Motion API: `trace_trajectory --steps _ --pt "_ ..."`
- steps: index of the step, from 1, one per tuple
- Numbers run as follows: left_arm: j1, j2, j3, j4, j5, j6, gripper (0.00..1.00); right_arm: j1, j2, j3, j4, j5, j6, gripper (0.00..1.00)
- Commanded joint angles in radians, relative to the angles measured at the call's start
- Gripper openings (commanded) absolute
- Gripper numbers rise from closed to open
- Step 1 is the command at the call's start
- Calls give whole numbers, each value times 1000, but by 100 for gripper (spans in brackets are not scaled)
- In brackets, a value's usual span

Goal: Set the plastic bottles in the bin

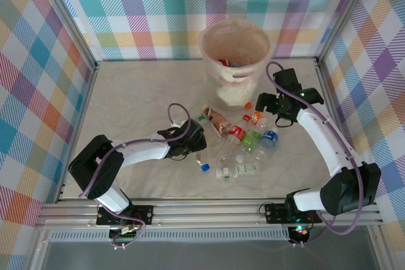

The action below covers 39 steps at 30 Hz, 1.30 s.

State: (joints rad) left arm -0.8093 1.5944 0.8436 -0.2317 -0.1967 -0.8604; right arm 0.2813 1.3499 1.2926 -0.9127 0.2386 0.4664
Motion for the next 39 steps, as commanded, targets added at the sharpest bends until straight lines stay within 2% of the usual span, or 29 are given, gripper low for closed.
trace_trajectory --steps 1,10,16,25,32,39 --pt "-1 5 -32 -23 -14 -28 79 7 -29 -12 11 -21 22 100" --pt "19 -7 -100 -20 22 -58 79 9 -40 -16 29 -42 31 100" --pt "30 -18 -98 -24 12 -50 56 15 -33 -14 47 -66 37 100" --pt "33 -117 -51 -134 -123 39 47 18 -37 -19 75 -122 35 100" --pt "52 -286 -3 -153 -228 225 41 17 -47 -36 104 -170 30 100" --pt "95 -405 127 -58 -225 497 39 18 -58 -54 110 -172 35 100"
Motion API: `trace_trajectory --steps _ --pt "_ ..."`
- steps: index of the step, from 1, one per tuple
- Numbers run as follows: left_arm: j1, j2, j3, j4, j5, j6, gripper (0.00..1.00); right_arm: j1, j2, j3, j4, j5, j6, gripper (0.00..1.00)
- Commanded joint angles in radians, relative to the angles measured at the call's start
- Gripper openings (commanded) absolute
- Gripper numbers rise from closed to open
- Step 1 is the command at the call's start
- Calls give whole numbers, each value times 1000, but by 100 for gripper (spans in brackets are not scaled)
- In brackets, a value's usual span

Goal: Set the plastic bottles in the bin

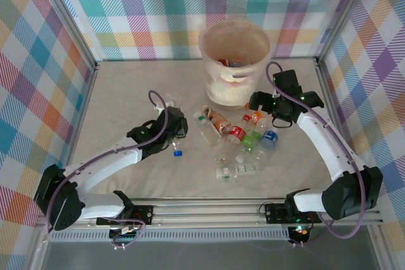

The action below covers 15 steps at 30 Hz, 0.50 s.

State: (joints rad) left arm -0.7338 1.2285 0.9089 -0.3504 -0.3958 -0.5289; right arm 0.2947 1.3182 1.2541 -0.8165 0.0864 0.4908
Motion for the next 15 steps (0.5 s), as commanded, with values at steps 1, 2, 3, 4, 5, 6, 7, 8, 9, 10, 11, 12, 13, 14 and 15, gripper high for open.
trace_trajectory --steps 1,2,3,4,5,6,7,8,9,10,11,12,13,14,15 --pt "28 -41 85 63 -18 195 39 4 -27 -18 14 -22 11 100" --pt "36 -41 114 105 -4 232 39 5 -28 -21 15 -24 11 100" --pt "47 -36 146 121 12 268 39 4 -28 -22 15 -27 11 100" --pt "54 -27 176 130 25 299 39 5 -29 -24 14 -29 11 100" --pt "61 -12 215 138 36 339 39 5 -31 -26 15 -31 11 100" --pt "67 6 257 145 45 377 38 4 -33 -30 16 -33 12 100" --pt "72 18 291 151 51 410 38 5 -35 -32 17 -34 12 100" --pt "79 43 334 154 60 439 38 4 -38 -36 16 -35 12 100" --pt "90 70 376 153 81 460 37 4 -40 -39 17 -37 12 100" --pt "101 92 415 151 107 476 37 5 -43 -43 18 -38 12 100" --pt "113 119 464 151 136 496 37 4 -46 -48 20 -40 14 100" --pt "122 148 508 152 160 516 37 4 -49 -54 22 -42 15 100" --pt "129 174 546 152 178 533 37 4 -50 -59 24 -43 16 100" --pt "136 208 593 152 195 555 37 4 -53 -63 26 -43 18 100" --pt "143 244 643 147 210 572 37 4 -54 -69 26 -44 18 100"
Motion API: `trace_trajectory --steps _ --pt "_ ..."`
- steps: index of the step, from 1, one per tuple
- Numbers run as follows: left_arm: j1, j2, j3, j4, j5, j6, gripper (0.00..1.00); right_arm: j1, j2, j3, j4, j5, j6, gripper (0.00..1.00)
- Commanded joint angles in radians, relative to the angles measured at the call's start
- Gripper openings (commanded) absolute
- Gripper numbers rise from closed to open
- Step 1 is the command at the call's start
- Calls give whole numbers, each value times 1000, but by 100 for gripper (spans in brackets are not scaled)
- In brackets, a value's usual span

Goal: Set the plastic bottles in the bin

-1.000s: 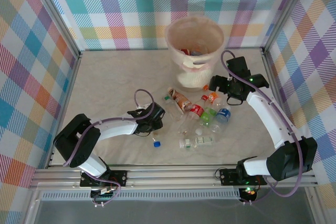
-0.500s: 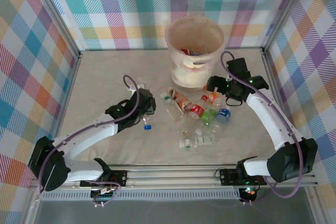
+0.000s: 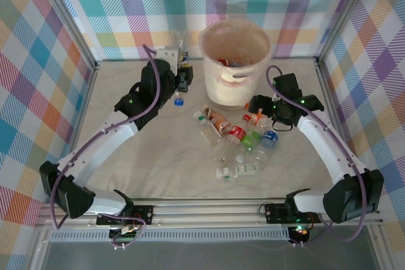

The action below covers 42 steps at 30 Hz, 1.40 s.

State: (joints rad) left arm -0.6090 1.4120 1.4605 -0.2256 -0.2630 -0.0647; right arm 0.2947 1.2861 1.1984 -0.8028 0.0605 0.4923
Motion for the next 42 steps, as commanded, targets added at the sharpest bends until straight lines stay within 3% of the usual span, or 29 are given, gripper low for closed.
trace_trajectory --steps 1,8,16,20,26,32,42 --pt "26 99 145 13 92 125 37 5 -22 -17 14 -19 19 100" --pt "55 365 519 -42 208 213 37 4 -31 -43 27 -31 28 100" --pt "57 683 1018 -161 276 288 36 4 -30 -66 38 -46 36 100" --pt "57 791 1178 -161 295 318 36 6 -28 -73 41 -56 40 100" --pt "57 859 1204 -78 278 352 37 8 -43 -86 39 -68 50 100" --pt "55 914 1204 -22 344 347 38 11 -74 -111 31 -63 57 100" --pt "50 982 1204 -43 401 399 41 10 -103 -126 5 -42 61 99"
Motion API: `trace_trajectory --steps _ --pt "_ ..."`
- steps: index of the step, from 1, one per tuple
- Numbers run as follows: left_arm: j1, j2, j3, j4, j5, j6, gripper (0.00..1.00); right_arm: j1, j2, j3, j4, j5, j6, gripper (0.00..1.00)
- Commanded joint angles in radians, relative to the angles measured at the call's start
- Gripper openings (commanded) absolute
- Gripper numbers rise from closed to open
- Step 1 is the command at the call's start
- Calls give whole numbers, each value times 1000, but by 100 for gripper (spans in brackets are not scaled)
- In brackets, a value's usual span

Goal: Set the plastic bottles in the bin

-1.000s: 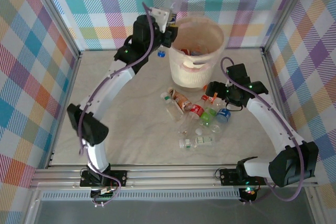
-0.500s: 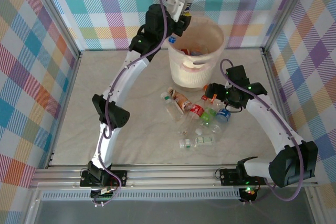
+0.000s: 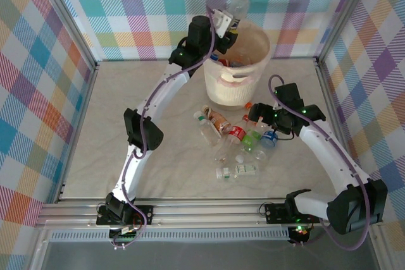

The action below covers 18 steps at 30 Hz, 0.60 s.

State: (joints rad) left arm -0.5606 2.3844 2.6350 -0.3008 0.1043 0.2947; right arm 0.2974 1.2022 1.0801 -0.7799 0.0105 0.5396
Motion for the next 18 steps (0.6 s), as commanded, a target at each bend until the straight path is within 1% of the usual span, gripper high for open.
trace_trajectory --steps 1,13,17,18 --pt "1 16 29 31 35 47 42 8 -22 -9 -19 8 16 100" --pt "-6 63 29 -58 39 120 55 7 -26 -13 -21 13 15 100" --pt "-10 73 29 -72 56 133 62 8 -29 -10 -26 14 18 100" --pt "-12 77 28 -72 60 136 67 8 -30 -9 -29 14 16 100"
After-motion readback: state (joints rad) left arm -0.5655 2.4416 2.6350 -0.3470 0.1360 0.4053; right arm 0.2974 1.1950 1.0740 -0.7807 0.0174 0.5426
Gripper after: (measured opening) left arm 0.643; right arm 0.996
